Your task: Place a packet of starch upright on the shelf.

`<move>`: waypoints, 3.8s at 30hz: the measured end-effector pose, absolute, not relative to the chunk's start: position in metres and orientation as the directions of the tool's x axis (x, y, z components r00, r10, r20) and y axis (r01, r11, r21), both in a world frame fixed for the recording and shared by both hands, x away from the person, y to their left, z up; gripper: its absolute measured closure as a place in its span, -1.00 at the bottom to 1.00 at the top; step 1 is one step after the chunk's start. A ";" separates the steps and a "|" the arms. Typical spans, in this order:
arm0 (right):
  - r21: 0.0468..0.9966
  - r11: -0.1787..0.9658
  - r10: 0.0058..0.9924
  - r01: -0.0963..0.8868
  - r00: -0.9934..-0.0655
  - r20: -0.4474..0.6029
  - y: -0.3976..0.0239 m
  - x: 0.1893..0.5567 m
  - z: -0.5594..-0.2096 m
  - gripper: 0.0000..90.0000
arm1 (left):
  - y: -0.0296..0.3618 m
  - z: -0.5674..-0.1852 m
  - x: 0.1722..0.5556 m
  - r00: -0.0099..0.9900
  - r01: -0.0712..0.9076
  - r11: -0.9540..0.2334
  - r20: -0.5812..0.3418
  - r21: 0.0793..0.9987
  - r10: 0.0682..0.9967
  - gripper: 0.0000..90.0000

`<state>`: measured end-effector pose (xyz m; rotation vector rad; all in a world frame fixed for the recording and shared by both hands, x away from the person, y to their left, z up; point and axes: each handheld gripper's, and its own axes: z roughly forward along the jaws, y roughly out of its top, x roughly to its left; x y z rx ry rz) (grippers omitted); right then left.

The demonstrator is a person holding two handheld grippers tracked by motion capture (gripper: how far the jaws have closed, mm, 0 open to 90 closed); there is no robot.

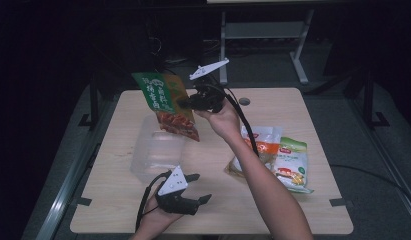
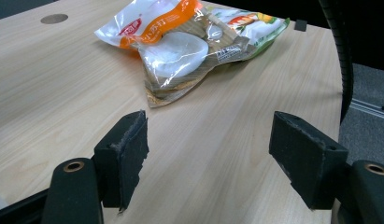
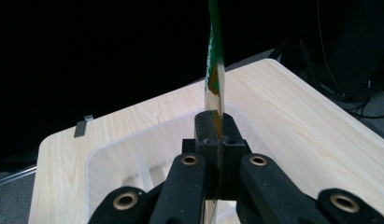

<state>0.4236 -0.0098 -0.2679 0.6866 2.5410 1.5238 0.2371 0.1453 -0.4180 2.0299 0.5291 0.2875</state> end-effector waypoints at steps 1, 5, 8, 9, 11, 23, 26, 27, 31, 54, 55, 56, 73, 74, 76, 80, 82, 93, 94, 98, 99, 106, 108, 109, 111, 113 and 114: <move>0.860 0.396 0.424 0.322 -0.895 0.140 -0.008 0.425 -0.268 1.00 | 0.145 -0.418 0.237 0.877 0.249 -0.424 -0.016 0.871 0.480 -0.38; 0.858 0.399 0.419 0.325 -0.896 0.145 -0.001 0.429 -0.271 1.00 | 0.146 -0.418 0.237 0.876 0.250 -0.418 -0.020 0.873 0.482 -0.39; 0.856 0.405 0.415 0.322 -0.899 0.141 0.007 0.432 -0.275 1.00 | 0.147 -0.417 0.238 0.876 0.249 -0.425 -0.015 0.870 0.482 -0.39; 0.856 0.405 0.414 0.321 -0.899 0.141 0.009 0.433 -0.276 1.00 | 0.147 -0.418 0.237 0.873 0.255 -0.418 -0.022 0.872 0.486 -0.39; 0.853 0.409 0.413 0.325 -0.899 0.145 0.014 0.436 -0.280 1.00 | 0.148 -0.418 0.237 0.874 0.255 -0.419 -0.021 0.871 0.486 -0.39; 0.857 0.408 0.407 0.315 -0.903 0.138 0.031 0.453 -0.297 1.00 | 0.145 -0.418 0.236 0.871 0.264 -0.406 -0.036 0.875 0.489 -0.39; 0.861 0.398 0.407 0.318 -0.902 0.145 0.034 0.457 -0.301 1.00 | 0.144 -0.418 0.236 0.873 0.262 -0.411 -0.033 0.873 0.486 -0.39; 0.862 0.394 0.404 0.319 -0.903 0.149 0.035 0.458 -0.303 1.00 | 0.143 -0.419 0.236 0.873 0.265 -0.408 -0.037 0.874 0.487 -0.39; 0.863 0.397 0.398 0.311 -0.906 0.144 0.039 0.461 -0.311 1.00 | 0.143 -0.418 0.236 0.877 0.252 -0.416 -0.024 0.874 0.481 -0.39; 0.851 0.365 0.401 0.377 -0.889 0.222 0.029 0.474 -0.361 1.00 | 0.147 -0.418 0.238 0.873 0.257 -0.416 -0.025 0.872 0.487 -0.39; 0.850 0.368 0.403 0.377 -0.889 0.220 0.028 0.475 -0.362 1.00 | 0.147 -0.418 0.238 0.872 0.258 -0.415 -0.026 0.873 0.488 -0.39; 0.849 0.366 0.406 0.381 -0.886 0.223 0.027 0.475 -0.363 1.00 | 0.147 -0.418 0.239 0.871 0.256 -0.412 -0.025 0.875 0.490 -0.39; 0.815 0.377 0.455 0.440 -0.854 0.251 0.008 0.476 -0.355 0.39 | 0.147 -0.419 0.241 0.868 0.264 -0.415 -0.027 0.871 0.496 -0.40; 0.812 0.378 0.460 0.444 -0.851 0.252 0.006 0.475 -0.355 0.34 | 0.148 -0.419 0.242 0.866 0.267 -0.411 -0.030 0.871 0.499 -0.40; 0.810 0.383 0.460 0.443 -0.852 0.248 0.002 0.474 -0.353 0.31 | 0.149 -0.419 0.243 0.863 0.268 -0.411 -0.028 0.872 0.504 -0.40; 0.806 0.378 0.472 0.455 -0.844 0.255 -0.008 0.471 -0.351 0.26 | 0.150 -0.419 0.244 0.861 0.273 -0.408 -0.032 0.871 0.508 -0.40; 0.803 0.377 0.478 0.462 -0.839 0.258 -0.012 0.469 -0.351 0.24 | 0.150 -0.419 0.244 0.863 0.271 -0.417 -0.027 0.868 0.505 -0.40; 0.800 0.371 0.487 0.472 -0.832 0.265 -0.036 0.457 -0.348 0.18 | 0.148 -0.421 0.244 0.862 0.284 -0.414 -0.041 0.865 0.505 -0.40; 0.801 0.369 0.487 0.471 -0.832 0.265 -0.038 0.455 -0.347 0.17 | 0.148 -0.421 0.245 0.864 0.278 -0.418 -0.035 0.865 0.503 -0.40; 0.800 0.373 0.486 0.470 -0.833 0.263 -0.045 0.449 -0.345 0.15 | 0.147 -0.422 0.245 0.865 0.275 -0.424 -0.030 0.863 0.500 -0.40; 0.801 0.372 0.487 0.468 -0.834 0.261 -0.047 0.448 -0.345 0.14 | 0.147 -0.422 0.245 0.866 0.273 -0.428 -0.026 0.862 0.499 -0.40; 0.794 0.370 0.497 0.483 -0.825 0.270 -0.064 0.439 -0.346 0.08 | 0.144 -0.423 0.245 0.869 0.277 -0.430 -0.034 0.859 0.493 -0.40; 0.790 0.370 0.499 0.488 -0.822 0.274 -0.069 0.437 -0.345 0.08 | 0.144 -0.423 0.245 0.868 0.281 -0.430 -0.037 0.858 0.495 -0.40; 0.792 0.369 0.501 0.487 -0.822 0.271 -0.072 0.436 -0.345 0.08 | 0.144 -0.423 0.246 0.868 0.279 -0.431 -0.034 0.858 0.495 -0.40; 0.794 0.367 0.507 0.485 -0.820 0.266 -0.076 0.433 -0.344 0.07 | 0.144 -0.423 0.246 0.869 0.277 -0.434 -0.031 0.857 0.493 -0.40; 0.793 0.368 0.510 0.486 -0.818 0.265 -0.081 0.431 -0.344 0.05 | 0.144 -0.423 0.246 0.870 0.276 -0.438 -0.029 0.856 0.492 -0.40; 0.792 0.366 0.512 0.489 -0.816 0.267 -0.084 0.429 -0.344 0.03 | 0.144 -0.424 0.246 0.871 0.273 -0.440 -0.025 0.855 0.491 -0.40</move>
